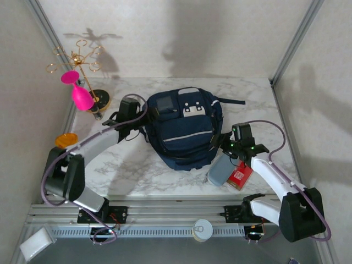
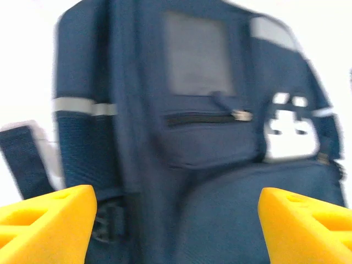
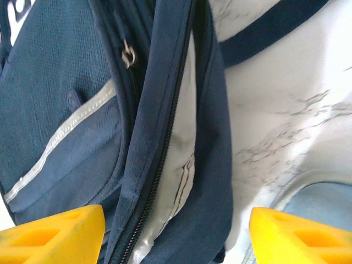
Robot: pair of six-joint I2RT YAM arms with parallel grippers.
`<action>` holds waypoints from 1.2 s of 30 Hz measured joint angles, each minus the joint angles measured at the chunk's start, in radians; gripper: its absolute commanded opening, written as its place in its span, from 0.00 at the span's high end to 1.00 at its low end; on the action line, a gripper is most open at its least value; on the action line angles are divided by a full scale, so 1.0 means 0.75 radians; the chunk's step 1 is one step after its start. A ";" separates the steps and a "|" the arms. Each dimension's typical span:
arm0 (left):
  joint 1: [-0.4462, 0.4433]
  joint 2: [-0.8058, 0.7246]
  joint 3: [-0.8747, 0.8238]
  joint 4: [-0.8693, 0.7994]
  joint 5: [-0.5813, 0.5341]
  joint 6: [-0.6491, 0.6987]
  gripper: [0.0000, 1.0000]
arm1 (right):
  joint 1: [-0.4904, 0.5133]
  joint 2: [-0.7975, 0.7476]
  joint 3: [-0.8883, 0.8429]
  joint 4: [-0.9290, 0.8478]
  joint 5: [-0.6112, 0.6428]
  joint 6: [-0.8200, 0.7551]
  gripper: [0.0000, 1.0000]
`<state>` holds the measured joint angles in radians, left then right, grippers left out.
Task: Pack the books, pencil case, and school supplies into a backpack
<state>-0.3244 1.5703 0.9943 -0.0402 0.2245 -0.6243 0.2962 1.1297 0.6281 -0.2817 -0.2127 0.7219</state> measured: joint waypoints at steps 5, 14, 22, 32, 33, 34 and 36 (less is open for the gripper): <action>0.055 0.282 0.042 0.047 0.005 -0.007 0.29 | 0.004 0.072 -0.002 0.080 -0.067 0.016 0.28; 0.077 0.462 0.100 0.240 0.039 -0.063 0.62 | 0.013 0.096 -0.077 0.173 -0.107 0.058 0.28; 0.083 0.468 0.046 0.425 0.096 -0.155 1.00 | 0.012 0.211 -0.089 0.308 -0.162 0.080 0.27; 0.075 0.113 -0.358 0.559 0.017 -0.358 1.00 | -0.065 0.656 0.271 0.355 -0.171 0.021 0.26; 0.054 0.061 -0.413 0.567 -0.006 -0.394 1.00 | -0.080 0.717 0.356 0.342 -0.166 -0.001 0.26; 0.030 0.019 -0.457 0.577 -0.026 -0.429 1.00 | -0.096 0.786 0.456 0.322 -0.161 -0.024 0.25; -0.035 -0.050 -0.533 0.603 -0.078 -0.496 1.00 | -0.121 0.909 0.642 0.296 -0.161 -0.067 0.25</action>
<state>-0.3504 1.5330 0.5949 0.4118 0.1658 -0.9966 0.2054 1.8118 1.1099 -0.0601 -0.3336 0.6716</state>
